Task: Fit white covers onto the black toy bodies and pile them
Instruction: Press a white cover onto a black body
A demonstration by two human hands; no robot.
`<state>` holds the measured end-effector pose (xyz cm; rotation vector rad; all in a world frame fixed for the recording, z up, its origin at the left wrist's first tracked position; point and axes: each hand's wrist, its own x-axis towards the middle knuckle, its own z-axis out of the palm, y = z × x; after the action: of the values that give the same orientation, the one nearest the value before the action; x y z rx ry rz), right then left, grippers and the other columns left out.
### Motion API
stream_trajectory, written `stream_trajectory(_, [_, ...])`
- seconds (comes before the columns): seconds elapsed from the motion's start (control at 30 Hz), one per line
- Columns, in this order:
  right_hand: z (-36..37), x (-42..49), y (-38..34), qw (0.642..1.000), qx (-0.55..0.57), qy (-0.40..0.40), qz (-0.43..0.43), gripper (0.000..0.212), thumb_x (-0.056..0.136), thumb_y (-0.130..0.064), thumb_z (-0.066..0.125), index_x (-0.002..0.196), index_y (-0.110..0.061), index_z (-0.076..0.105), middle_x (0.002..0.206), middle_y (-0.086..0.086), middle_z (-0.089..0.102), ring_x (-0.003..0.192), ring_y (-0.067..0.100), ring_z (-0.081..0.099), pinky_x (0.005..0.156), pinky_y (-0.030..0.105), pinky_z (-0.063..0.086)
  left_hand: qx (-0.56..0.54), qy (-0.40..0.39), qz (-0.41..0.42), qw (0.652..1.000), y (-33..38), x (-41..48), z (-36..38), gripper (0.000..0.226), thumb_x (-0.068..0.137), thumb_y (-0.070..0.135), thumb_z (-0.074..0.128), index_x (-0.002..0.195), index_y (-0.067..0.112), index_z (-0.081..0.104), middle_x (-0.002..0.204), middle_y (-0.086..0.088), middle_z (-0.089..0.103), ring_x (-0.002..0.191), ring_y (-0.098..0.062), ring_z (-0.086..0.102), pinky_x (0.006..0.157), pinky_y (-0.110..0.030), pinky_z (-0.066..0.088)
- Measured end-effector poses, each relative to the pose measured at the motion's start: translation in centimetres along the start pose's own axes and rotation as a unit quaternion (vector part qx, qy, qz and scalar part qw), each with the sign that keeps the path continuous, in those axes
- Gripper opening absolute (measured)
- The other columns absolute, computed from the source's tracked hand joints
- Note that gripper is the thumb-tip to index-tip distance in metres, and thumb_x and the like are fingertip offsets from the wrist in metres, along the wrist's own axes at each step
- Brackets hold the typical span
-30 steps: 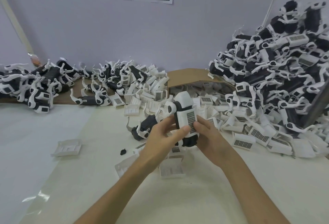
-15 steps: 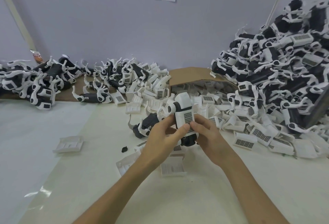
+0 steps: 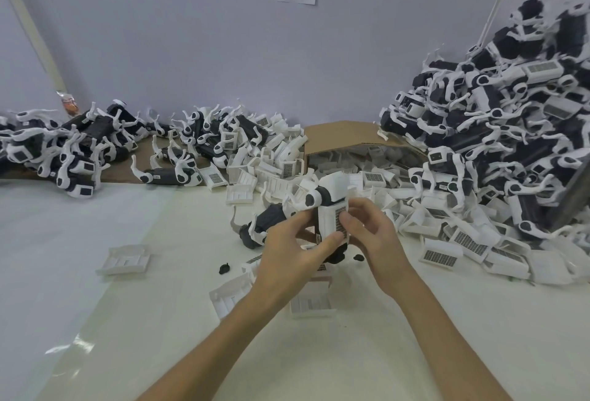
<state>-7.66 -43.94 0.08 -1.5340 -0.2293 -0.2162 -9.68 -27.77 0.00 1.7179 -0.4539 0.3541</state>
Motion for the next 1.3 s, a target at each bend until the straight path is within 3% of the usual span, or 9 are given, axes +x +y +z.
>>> stream_trajectory(0.13, [-0.1,-0.2,-0.5,0.998,-0.051,-0.011,-0.044,0.039,0.081,-0.032,0.069,0.118,-0.021,0.063,0.108,0.003,0.069,0.09,0.009,0.067,0.072,0.022,0.052,0.024,0.02,-0.009,0.999,0.1,0.0,0.0,0.024,0.084,0.027,0.079,0.1,0.043,0.069,0.094,0.025,0.073,0.08,-0.006,0.068,0.071,-0.016,0.053])
stream_trajectory(0.27, [-0.8,0.1,-2.0,0.994,-0.08,-0.062,-0.048,0.056,0.085,-0.036,0.064,0.14,-0.029,0.052,0.136,-0.005,0.059,0.118,0.016,0.061,0.095,0.032,0.052,0.023,-0.001,0.005,1.0,0.3,-0.3,0.0,0.024,0.079,0.041,0.068,0.103,0.044,0.068,0.093,0.023,0.072,0.082,-0.006,0.065,0.072,-0.017,0.051])
stream_trajectory(0.4, [-1.9,0.4,-5.2,0.98,-0.132,-0.136,-0.055,0.035,0.087,-0.027,0.066,0.121,-0.023,0.068,0.11,-0.011,0.073,0.105,0.008,0.067,0.086,0.023,0.053,0.021,-0.007,0.028,0.999,0.7,-0.5,0.0,0.027,0.081,0.044,0.061,0.102,0.033,0.073,0.089,0.011,0.073,0.083,-0.016,0.065,0.077,-0.039,0.054])
stream_trajectory(0.63, [-3.0,0.5,-7.5,0.961,-0.232,-0.139,-0.053,0.019,0.087,-0.018,0.075,0.106,-0.019,0.072,0.111,0.001,0.074,0.102,0.023,0.069,0.093,0.054,0.053,0.018,-0.058,-0.014,0.998,0.8,0.0,-0.4,0.038,0.072,0.05,0.079,0.107,0.035,0.074,0.087,0.013,0.073,0.082,-0.013,0.069,0.071,-0.048,0.059])
stream_trajectory(0.77, [-3.8,0.2,-8.4,0.951,-0.235,-0.199,-0.027,0.024,0.093,-0.02,0.07,0.115,-0.027,0.071,0.115,0.003,0.071,0.096,0.021,0.07,0.073,0.036,0.061,-0.009,-0.077,0.021,0.997,0.7,-0.1,-0.5,0.028,0.078,0.053,0.067,0.094,0.031,0.076,0.078,0.013,0.071,0.073,-0.01,0.066,0.068,-0.024,0.048])
stream_trajectory(0.87, [-4.6,-0.1,-8.6,0.959,-0.172,-0.222,0.014,0.027,0.09,-0.023,0.071,0.117,-0.027,0.071,0.112,0.008,0.073,0.09,0.024,0.072,0.064,0.027,0.056,-0.035,-0.027,0.044,0.998,1.0,-0.1,-0.6,0.035,0.089,0.053,0.049,0.077,0.032,0.074,0.068,0.009,0.067,0.067,-0.013,0.061,0.075,-0.033,0.043])
stream_trajectory(0.97, [-5.4,-0.2,-7.5,0.97,-0.122,-0.2,0.065,0.022,0.089,-0.025,0.069,0.109,-0.018,0.074,0.105,0.011,0.074,0.075,0.019,0.068,0.059,0.025,0.053,-0.051,0.126,0.026,0.99,0.8,0.4,-1.7,0.031,0.091,0.043,0.05,0.076,0.03,0.073,0.074,0.003,0.072,0.076,-0.014,0.066,0.078,-0.036,0.052])
stream_trajectory(1.07, [-5.7,0.5,-6.8,0.976,-0.068,-0.16,0.131,0.025,0.087,-0.021,0.071,0.103,-0.003,0.068,0.092,0.015,0.065,0.063,0.016,0.061,0.053,0.022,0.049,0.116,0.264,-0.022,0.957,-0.2,1.5,-3.2,0.011,0.092,0.029,0.061,0.089,0.03,0.072,0.094,0.013,0.072,0.099,-0.016,0.063,0.098,-0.049,0.042])
stream_trajectory(1.3, [-9.7,9.1,-19.0,0.983,0.103,0.133,-0.078,0.045,0.108,-0.017,0.043,0.147,0.003,0.034,0.122,0.012,0.061,0.078,-0.015,0.065,0.066,0.008,0.05,0.197,0.224,-0.172,0.939,-2.2,2.4,-3.5,0.037,0.089,0.027,0.071,0.125,0.027,0.062,0.141,-0.005,0.053,0.129,-0.03,0.047,0.105,-0.053,0.03])
